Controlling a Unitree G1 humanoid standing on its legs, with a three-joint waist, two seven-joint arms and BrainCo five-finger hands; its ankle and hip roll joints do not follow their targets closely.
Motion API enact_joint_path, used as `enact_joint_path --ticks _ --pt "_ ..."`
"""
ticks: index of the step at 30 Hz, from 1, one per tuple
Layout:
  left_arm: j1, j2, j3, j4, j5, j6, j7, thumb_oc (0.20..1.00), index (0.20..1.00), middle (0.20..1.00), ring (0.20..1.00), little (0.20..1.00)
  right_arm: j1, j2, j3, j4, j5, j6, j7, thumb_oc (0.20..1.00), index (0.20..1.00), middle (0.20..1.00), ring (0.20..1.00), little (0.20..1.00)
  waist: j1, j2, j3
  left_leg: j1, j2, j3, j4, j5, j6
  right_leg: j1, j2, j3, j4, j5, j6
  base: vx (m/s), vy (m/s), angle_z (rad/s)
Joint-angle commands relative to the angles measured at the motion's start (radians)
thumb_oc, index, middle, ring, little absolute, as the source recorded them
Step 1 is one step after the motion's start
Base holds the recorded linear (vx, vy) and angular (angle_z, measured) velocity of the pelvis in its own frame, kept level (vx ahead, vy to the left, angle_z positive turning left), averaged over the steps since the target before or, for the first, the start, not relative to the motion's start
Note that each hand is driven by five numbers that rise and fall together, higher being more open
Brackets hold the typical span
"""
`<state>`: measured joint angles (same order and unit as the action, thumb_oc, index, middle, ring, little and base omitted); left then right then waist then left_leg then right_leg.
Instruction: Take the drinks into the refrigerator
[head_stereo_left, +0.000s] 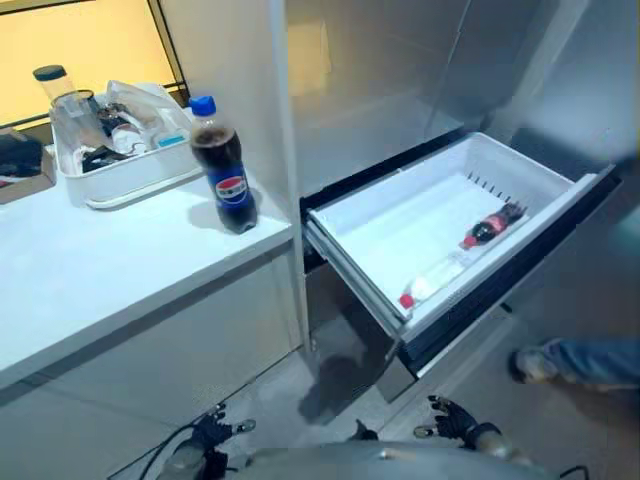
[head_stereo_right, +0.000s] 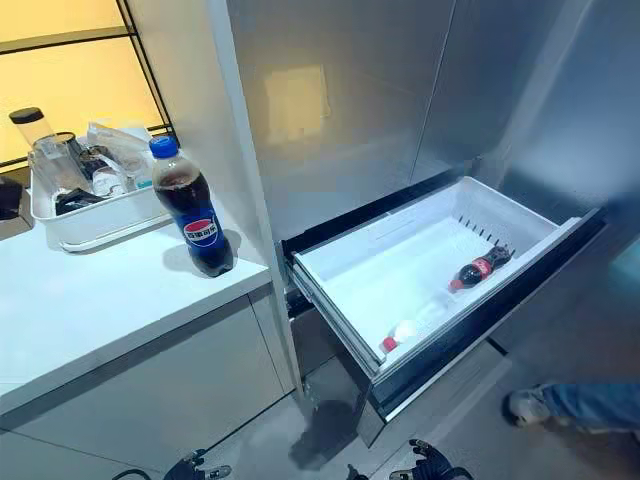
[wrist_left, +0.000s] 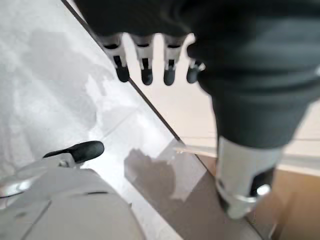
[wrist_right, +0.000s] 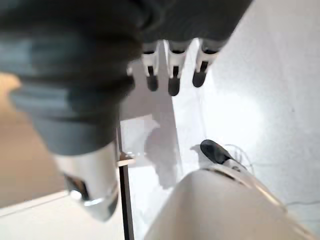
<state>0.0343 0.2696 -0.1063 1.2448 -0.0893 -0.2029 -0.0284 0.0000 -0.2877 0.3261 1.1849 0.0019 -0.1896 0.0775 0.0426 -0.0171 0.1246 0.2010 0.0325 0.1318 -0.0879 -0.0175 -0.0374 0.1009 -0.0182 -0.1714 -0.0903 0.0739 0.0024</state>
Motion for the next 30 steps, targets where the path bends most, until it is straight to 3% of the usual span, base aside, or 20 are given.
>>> enact_joint_path --ticks 1,24,30 --pt "-0.067 -0.009 -0.038 0.035 0.021 -0.013 0.001 1.0 1.0 1.0 1.0 1.0 -0.094 -0.01 0.031 0.036 -0.001 -0.004 -0.008 1.0 1.0 1.0 1.0 1.0 0.001 -0.018 0.009 -0.017 -0.029 -0.025 0.001 -0.037 0.015 0.019 -0.056 0.061 0.049 -0.021 0.101 0.01 0.001 0.65" --pt "-0.065 -0.011 -0.048 0.022 0.01 -0.016 -0.004 1.0 1.0 1.0 1.0 1.0 -0.094 -0.018 0.008 0.037 0.029 -0.006 -0.013 1.0 1.0 1.0 1.0 1.0 -0.005 -0.014 0.013 -0.009 -0.031 -0.015 0.001 -0.041 0.017 0.015 -0.054 0.07 0.054 -0.019 0.102 0.0 0.0 0.0" --pt "-0.085 -0.001 -0.111 -0.071 0.025 -0.046 -0.006 1.0 1.0 1.0 1.0 1.0 -0.096 -0.034 -0.055 0.049 0.103 -0.015 -0.04 1.0 1.0 1.0 1.0 1.0 -0.017 -0.008 0.008 0.0 -0.029 -0.003 0.001 -0.047 0.017 0.018 -0.054 0.079 0.054 -0.018 0.106 0.01 0.008 -0.06"
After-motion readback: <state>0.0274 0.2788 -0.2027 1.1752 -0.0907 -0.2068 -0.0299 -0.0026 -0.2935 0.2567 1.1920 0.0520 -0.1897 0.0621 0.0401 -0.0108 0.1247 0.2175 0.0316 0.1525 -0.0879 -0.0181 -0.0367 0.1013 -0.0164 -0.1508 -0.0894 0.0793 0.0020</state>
